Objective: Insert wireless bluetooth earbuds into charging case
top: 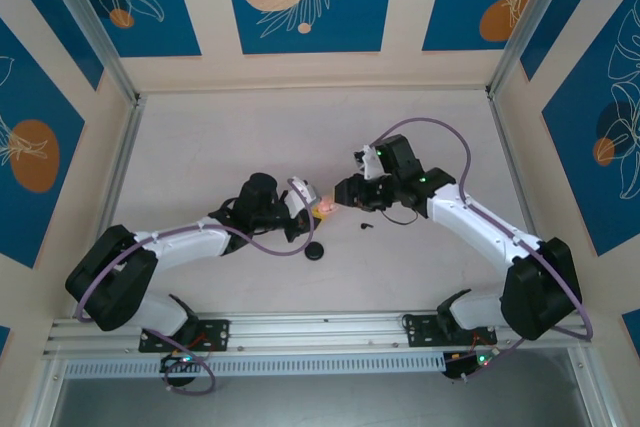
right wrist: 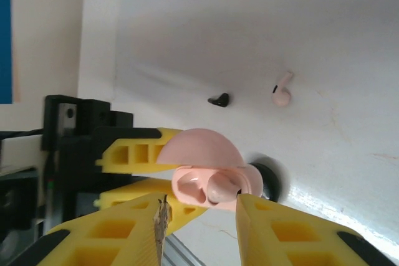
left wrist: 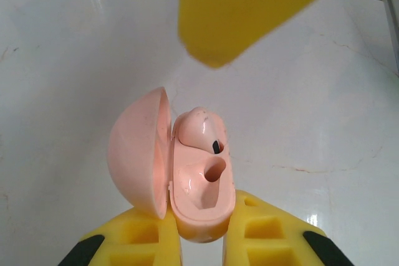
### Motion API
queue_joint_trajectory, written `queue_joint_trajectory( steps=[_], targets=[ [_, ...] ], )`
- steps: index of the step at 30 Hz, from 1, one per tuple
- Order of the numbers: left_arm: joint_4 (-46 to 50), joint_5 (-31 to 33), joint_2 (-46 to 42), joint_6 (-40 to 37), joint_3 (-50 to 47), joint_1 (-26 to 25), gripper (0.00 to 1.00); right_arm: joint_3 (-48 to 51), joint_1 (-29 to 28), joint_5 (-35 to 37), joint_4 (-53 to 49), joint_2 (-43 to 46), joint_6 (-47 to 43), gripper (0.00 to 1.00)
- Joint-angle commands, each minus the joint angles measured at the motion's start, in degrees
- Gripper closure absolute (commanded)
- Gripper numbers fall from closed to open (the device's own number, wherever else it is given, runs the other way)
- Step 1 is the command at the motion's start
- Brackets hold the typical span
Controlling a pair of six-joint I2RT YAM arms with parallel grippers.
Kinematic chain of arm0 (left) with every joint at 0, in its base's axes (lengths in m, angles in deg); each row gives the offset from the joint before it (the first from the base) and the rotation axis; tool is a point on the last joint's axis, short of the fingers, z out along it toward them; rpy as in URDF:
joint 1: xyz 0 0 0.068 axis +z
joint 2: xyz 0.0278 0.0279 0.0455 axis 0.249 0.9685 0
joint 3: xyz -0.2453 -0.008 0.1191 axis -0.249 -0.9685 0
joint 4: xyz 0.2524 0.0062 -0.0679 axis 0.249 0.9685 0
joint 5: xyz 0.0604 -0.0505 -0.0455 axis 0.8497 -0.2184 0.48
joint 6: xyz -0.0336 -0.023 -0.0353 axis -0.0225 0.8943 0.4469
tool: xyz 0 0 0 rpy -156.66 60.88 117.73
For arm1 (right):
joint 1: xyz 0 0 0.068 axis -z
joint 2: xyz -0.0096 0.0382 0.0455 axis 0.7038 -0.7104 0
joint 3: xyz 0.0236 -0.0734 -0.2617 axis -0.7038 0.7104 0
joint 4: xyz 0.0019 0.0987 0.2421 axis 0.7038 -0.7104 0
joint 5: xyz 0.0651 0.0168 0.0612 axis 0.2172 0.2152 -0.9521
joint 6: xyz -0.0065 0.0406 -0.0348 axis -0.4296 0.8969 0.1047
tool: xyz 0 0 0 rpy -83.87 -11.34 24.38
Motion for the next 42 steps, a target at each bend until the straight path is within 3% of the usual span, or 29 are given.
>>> queue_joint_trajectory(
  steps=[1, 12, 23, 34, 38, 42],
  targets=[
    [-2.0, 1.0, 0.5, 0.7, 0.7, -0.6, 0.91, 0.9, 2.7, -7.0, -0.2, 2.2, -1.5, 0.65],
    [1.5, 0.8, 2.1, 3.6, 3.4, -0.6, 0.91, 4.7, 9.1, -16.1, 1.9, 5.5, 0.8, 0.64],
    [4.6, 3.2, 0.3, 6.2, 3.1, -0.4, 0.91, 4.2, 9.8, -16.5, 4.6, 1.7, 2.1, 0.64],
    [11.3, 7.0, -2.8, 9.1, 3.2, 1.3, 0.91, -2.3, 7.3, -8.3, -1.2, -5.7, 0.8, 0.63],
    [13.4, 8.5, -3.9, 10.0, 2.8, 2.5, 0.91, -9.2, 3.9, 1.8, -9.5, -11.3, -2.2, 0.63],
    [15.4, 9.8, -5.6, 11.7, 2.0, 3.6, 0.91, -14.6, 0.6, 6.3, -12.7, -16.8, -3.5, 0.63]
  ],
)
